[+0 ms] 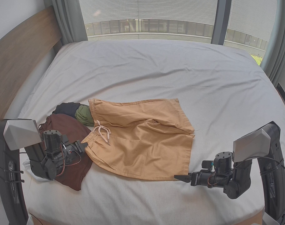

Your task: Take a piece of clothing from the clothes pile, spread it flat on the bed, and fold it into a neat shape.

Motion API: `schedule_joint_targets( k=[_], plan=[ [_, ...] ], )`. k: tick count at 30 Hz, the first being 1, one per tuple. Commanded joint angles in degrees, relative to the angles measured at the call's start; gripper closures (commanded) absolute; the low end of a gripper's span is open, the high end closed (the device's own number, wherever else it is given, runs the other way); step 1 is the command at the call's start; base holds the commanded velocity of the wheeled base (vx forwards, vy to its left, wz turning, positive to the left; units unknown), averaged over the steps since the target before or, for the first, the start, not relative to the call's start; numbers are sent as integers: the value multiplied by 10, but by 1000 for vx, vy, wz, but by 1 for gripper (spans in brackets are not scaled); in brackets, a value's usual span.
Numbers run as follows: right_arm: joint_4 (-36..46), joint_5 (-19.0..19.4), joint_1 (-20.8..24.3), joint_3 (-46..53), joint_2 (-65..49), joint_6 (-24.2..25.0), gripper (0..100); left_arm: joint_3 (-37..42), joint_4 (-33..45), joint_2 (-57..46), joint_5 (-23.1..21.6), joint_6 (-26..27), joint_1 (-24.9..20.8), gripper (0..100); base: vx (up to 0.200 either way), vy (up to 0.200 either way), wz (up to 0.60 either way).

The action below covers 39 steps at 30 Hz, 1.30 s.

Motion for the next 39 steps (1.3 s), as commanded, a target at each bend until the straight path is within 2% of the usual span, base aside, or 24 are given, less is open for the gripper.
schedule_joint_targets(
  k=[1,8,9,24,33,39],
  plan=[
    [1,2,3,-1,8,1,0,0,0,0,-1,0,0,100,0,0,0],
    [-27,2,8,0,9,27,0,0,-5,1,-1,0,0,100,0,0,0],
    [-27,2,8,0,10,28,100,0,-6,2,-1,0,-1,100,0,0,0],
    [-28,2,1,8,8,27,100,2,-8,3,-1,0,1,100,0,0,0],
    [-27,0,-12,62,-42,20,100,37,-17,-16,-7,2,-11,100,0,0,0],
    [-28,1,-46,109,-53,-32,100,69,-20,-47,-8,2,-38,100,0,0,0]
  ],
)
